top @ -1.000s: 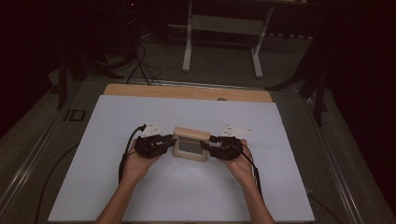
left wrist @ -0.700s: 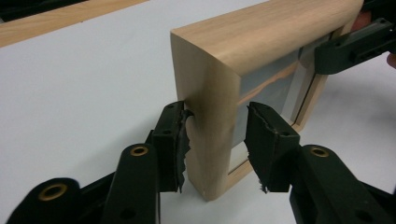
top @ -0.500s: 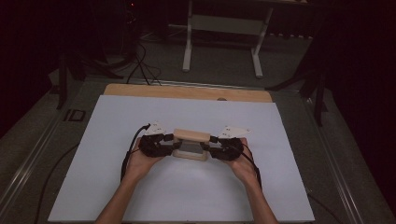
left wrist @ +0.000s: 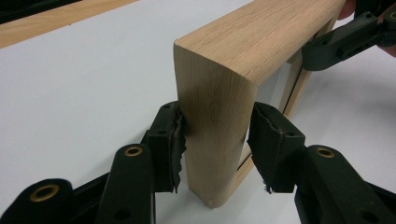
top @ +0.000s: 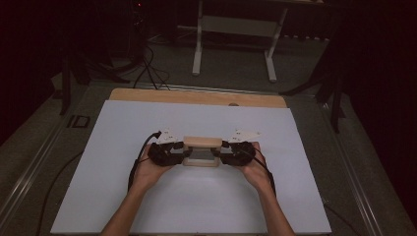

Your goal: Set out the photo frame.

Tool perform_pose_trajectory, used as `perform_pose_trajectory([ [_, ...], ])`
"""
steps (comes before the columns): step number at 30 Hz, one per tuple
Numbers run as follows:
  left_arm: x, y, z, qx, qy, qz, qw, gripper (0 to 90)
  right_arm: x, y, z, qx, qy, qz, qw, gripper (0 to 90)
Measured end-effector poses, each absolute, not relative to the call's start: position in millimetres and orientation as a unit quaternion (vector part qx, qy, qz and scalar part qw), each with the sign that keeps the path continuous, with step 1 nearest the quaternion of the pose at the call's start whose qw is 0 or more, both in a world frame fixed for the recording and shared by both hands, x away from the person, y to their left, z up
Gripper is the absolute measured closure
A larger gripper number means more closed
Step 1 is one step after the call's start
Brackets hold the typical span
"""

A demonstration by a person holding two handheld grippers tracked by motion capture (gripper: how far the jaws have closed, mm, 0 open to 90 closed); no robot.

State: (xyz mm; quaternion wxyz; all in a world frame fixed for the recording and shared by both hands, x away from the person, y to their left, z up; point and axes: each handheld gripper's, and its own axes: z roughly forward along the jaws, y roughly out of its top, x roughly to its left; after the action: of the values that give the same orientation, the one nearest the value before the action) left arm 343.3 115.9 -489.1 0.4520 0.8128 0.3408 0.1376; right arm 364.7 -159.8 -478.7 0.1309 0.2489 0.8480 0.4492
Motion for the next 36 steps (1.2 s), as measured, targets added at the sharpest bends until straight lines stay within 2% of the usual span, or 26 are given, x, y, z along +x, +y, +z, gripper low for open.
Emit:
perform_pose_trajectory([
  [12,346.1,116.8,-491.0,0.813,0.354,0.130,0.445,56.3,367.5,-166.6,-479.4,0.297,0.827,0.464,0.115,48.6],
  [14,346.4,116.5,-491.3,0.812,0.357,0.131,0.444,56.5,367.8,-168.9,-478.6,0.302,0.822,0.469,0.113,50.6],
  [16,346.5,116.6,-491.6,0.812,0.357,0.130,0.443,56.6,368.7,-170.5,-477.2,0.300,0.819,0.477,0.107,57.0],
  [24,348.2,115.4,-493.3,0.814,0.359,0.127,0.439,57.1,369.3,-169.5,-477.1,0.305,0.817,0.476,0.111,57.8],
  [36,352.1,116.5,-496.7,0.810,0.376,0.126,0.432,55.5,368.6,-170.2,-478.0,0.312,0.817,0.471,0.112,52.2],
])
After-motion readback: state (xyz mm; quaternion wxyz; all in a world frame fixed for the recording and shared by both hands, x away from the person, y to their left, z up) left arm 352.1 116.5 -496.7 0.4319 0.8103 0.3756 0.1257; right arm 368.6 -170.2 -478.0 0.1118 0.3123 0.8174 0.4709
